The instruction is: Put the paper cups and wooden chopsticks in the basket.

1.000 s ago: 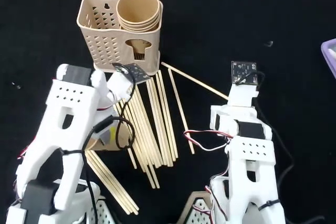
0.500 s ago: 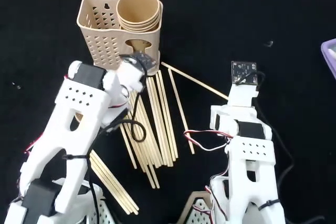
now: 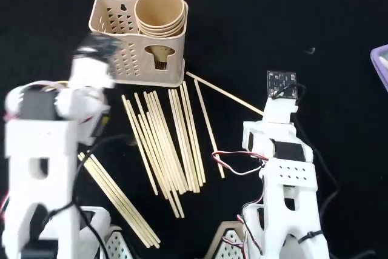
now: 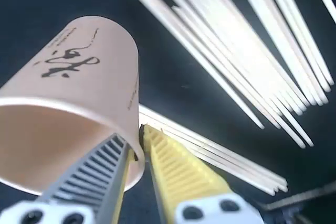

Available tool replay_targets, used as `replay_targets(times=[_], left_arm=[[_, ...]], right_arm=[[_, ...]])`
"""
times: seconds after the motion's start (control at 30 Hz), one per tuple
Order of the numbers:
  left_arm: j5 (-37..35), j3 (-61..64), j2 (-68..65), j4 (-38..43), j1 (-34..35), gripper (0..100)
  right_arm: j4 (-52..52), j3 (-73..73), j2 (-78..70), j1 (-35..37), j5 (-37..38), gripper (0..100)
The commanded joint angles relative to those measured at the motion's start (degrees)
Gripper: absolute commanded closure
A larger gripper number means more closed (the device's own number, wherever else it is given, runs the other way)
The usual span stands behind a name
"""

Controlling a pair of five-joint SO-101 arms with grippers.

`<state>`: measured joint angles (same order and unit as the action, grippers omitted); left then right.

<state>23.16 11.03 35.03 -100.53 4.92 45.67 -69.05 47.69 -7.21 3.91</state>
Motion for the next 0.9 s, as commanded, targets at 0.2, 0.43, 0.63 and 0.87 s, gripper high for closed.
replay_targets(times=[0.2, 0.43, 0.63, 0.87], left_arm=[[-13.71, -22.73, 16.62, 17.23, 9.36, 97], [-22.86, -20.44, 5.27, 28.13, -7.96, 97], [-22.86, -36.53, -14.07, 24.62, -13.58, 97], [-21.10, -69.67, -35.34, 9.05, -16.92, 97]], right_arm=[[-1.05, 0.40, 0.31, -0.35, -0.44, 86.2], [-1.93, -0.75, 0.66, -0.44, -0.53, 98.1], [-5.63, -2.68, 0.66, -0.44, -0.53, 98.7], [-5.71, -2.68, 0.48, -0.35, -0.53, 98.7]])
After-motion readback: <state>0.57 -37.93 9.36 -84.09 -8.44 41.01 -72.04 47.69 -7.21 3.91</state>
